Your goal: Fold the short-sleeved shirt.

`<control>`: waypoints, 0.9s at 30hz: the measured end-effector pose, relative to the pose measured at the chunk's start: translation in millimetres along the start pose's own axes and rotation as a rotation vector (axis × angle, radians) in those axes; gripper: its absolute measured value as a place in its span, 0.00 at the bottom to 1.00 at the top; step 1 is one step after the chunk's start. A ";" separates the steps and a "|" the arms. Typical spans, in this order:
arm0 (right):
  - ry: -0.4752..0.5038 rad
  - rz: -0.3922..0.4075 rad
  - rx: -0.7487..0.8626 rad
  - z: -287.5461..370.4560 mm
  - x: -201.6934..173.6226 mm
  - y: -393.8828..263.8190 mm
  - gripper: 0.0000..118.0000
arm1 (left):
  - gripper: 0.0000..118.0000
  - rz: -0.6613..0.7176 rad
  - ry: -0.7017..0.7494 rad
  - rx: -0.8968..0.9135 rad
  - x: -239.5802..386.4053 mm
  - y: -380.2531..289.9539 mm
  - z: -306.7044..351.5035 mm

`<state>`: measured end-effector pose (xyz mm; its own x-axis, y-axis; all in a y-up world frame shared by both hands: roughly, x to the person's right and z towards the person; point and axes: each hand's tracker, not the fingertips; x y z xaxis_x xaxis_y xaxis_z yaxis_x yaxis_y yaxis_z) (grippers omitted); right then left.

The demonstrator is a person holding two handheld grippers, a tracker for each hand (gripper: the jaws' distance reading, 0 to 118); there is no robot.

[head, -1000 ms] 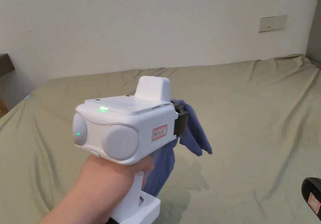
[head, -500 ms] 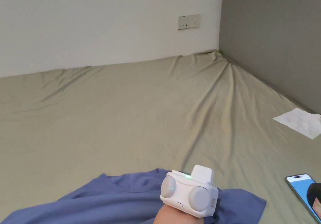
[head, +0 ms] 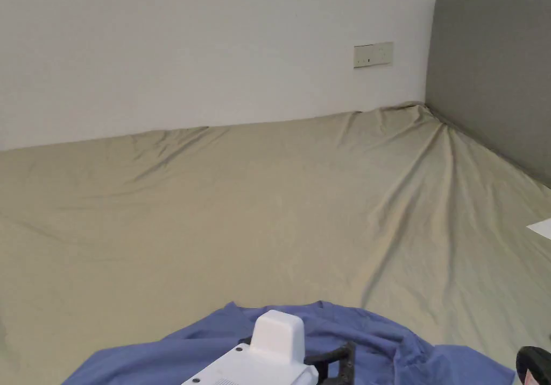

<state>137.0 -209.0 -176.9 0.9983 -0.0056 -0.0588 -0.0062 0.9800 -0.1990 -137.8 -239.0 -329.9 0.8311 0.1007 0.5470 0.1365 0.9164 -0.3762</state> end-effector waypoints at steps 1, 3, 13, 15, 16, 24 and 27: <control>0.019 0.001 -0.003 -4.3 -7.0 -0.2 0.01 | 0.36 -0.018 0.071 0.063 -13.2 -3.9 33.4; 0.061 0.010 -0.005 -12.0 -23.4 -2.1 0.01 | 0.12 -0.043 0.237 0.143 -36.0 -15.1 90.5; 0.210 0.074 -0.067 -39.9 -92.5 -8.3 0.01 | 0.00 0.280 0.627 0.108 -163.6 -85.2 266.0; 0.231 0.098 -0.076 -43.2 -104.0 -6.1 0.01 | 0.00 0.306 0.640 0.073 -184.2 -90.7 268.7; 0.241 0.112 -0.077 -43.9 -107.9 -5.7 0.01 | 0.00 0.312 0.641 0.067 -192.7 -91.5 269.6; 0.271 0.178 -0.093 -57.9 -124.2 2.2 0.01 | 0.15 0.344 0.563 -0.160 -310.3 -95.9 200.4; 0.268 0.193 -0.111 -66.3 -127.1 0.8 0.01 | 0.85 0.345 0.540 -0.344 -346.7 -118.3 162.3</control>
<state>6.1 -220.7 -234.4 0.9273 0.1107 -0.3575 -0.2140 0.9405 -0.2638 -529.6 -319.4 -353.7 0.9955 0.0753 -0.0572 -0.0933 0.6843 -0.7232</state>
